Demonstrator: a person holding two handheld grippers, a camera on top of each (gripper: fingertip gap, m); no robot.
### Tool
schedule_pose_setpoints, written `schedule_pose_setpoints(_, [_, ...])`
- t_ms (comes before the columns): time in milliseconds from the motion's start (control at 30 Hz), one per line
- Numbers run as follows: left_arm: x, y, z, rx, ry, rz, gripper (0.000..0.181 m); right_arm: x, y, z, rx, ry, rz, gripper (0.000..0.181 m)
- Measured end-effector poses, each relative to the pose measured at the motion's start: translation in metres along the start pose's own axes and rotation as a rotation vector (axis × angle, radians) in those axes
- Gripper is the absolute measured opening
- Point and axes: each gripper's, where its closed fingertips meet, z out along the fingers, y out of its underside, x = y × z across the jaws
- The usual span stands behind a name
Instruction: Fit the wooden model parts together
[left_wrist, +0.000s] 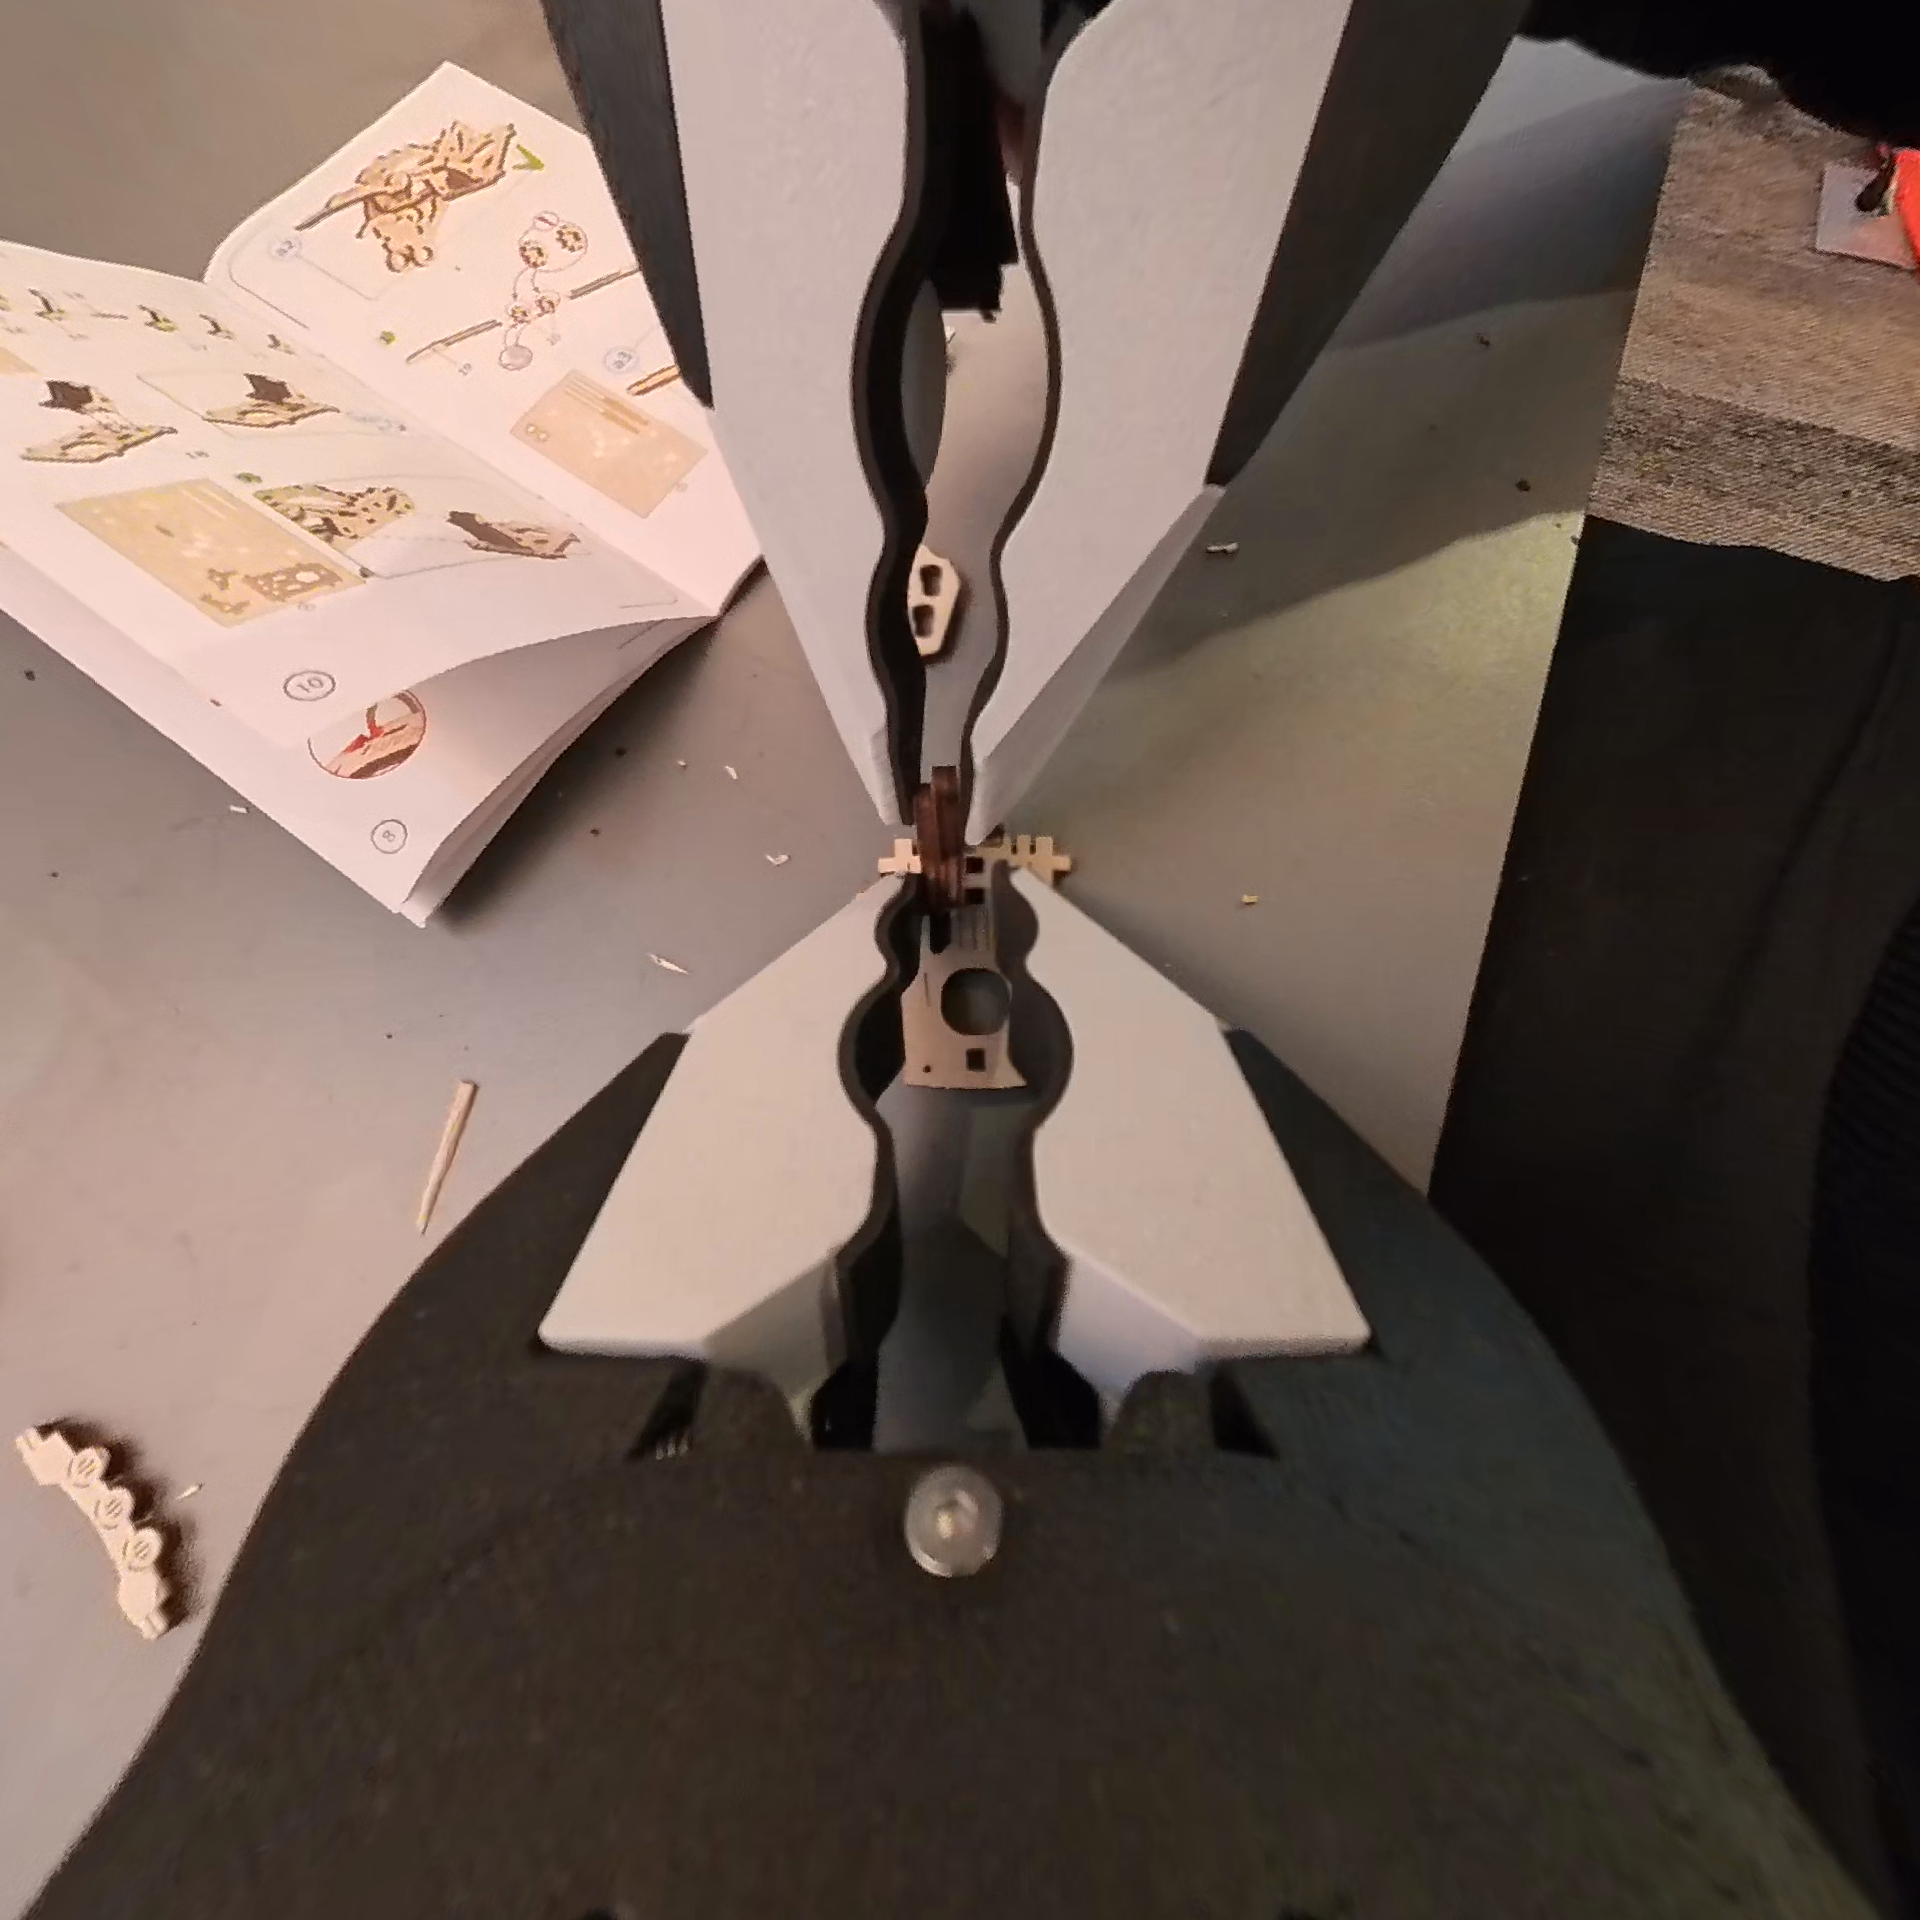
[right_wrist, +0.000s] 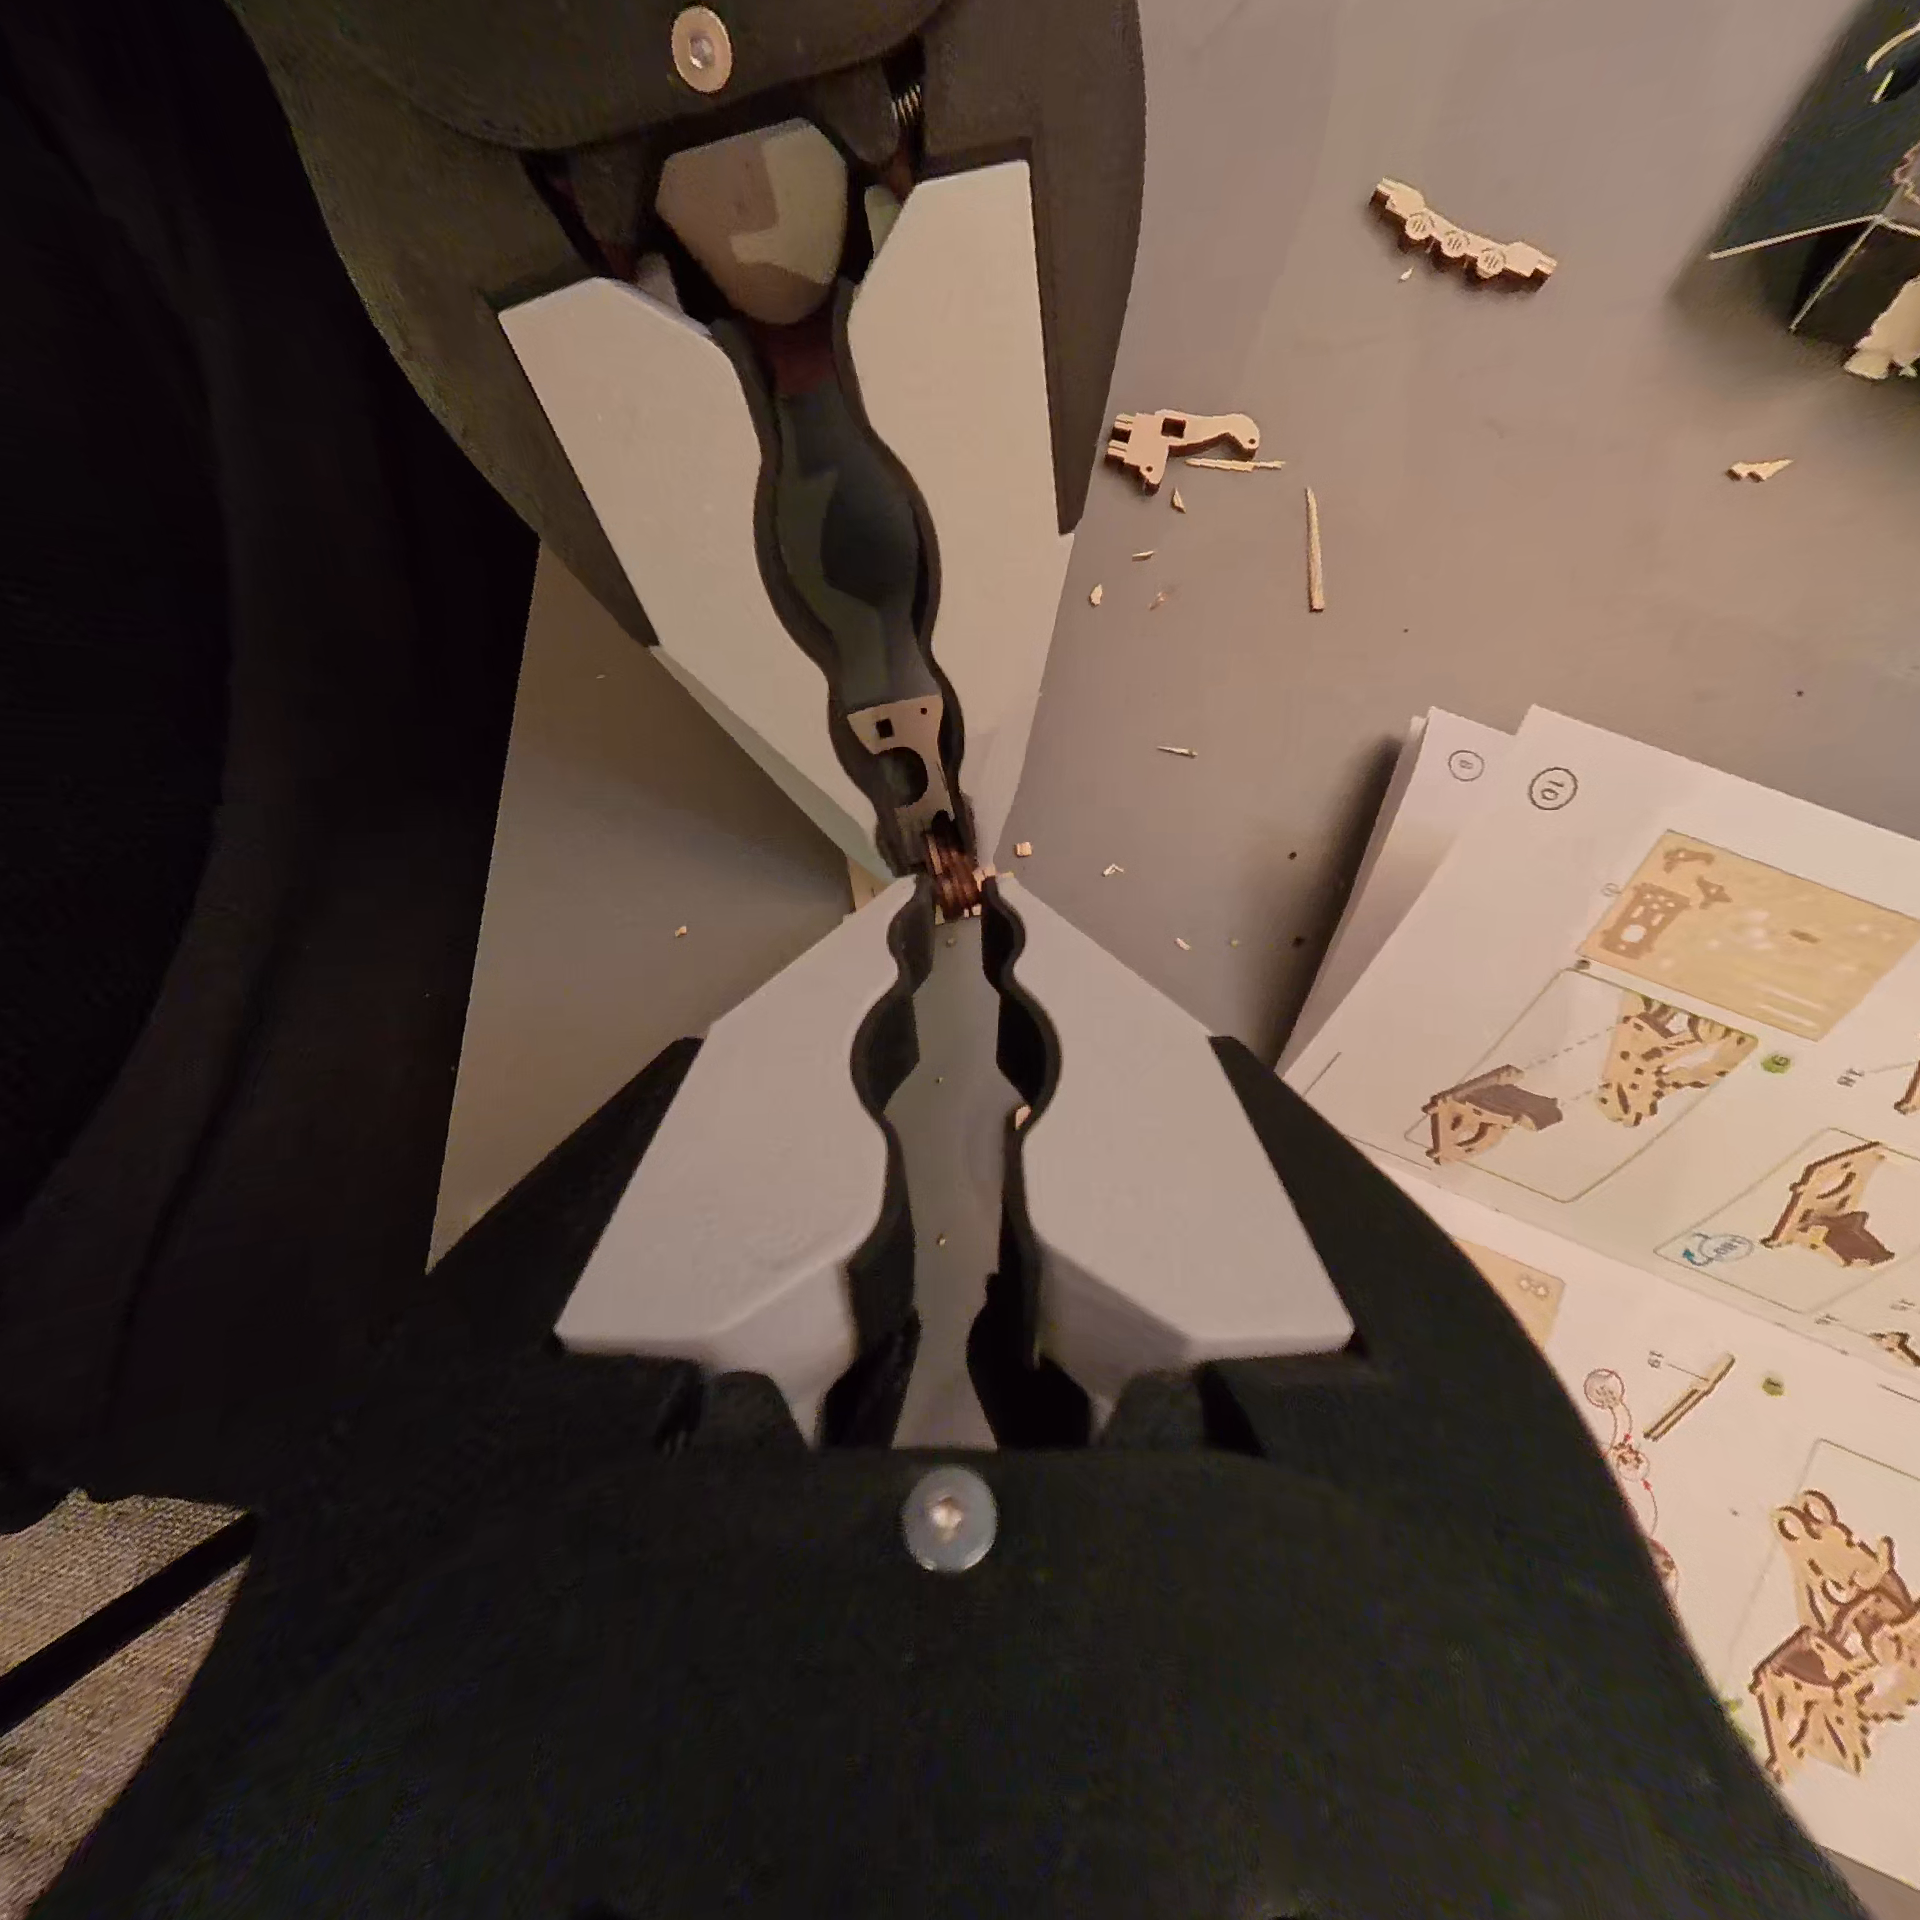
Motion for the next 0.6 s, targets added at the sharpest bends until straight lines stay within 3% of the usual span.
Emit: schedule_pose_setpoints(600, [-0.0011,0.0013,-0.0009,0.012,0.027,0.026,0.011,0.0009,-0.0016,0.0014,-0.022,0.001,0.03,0.005])
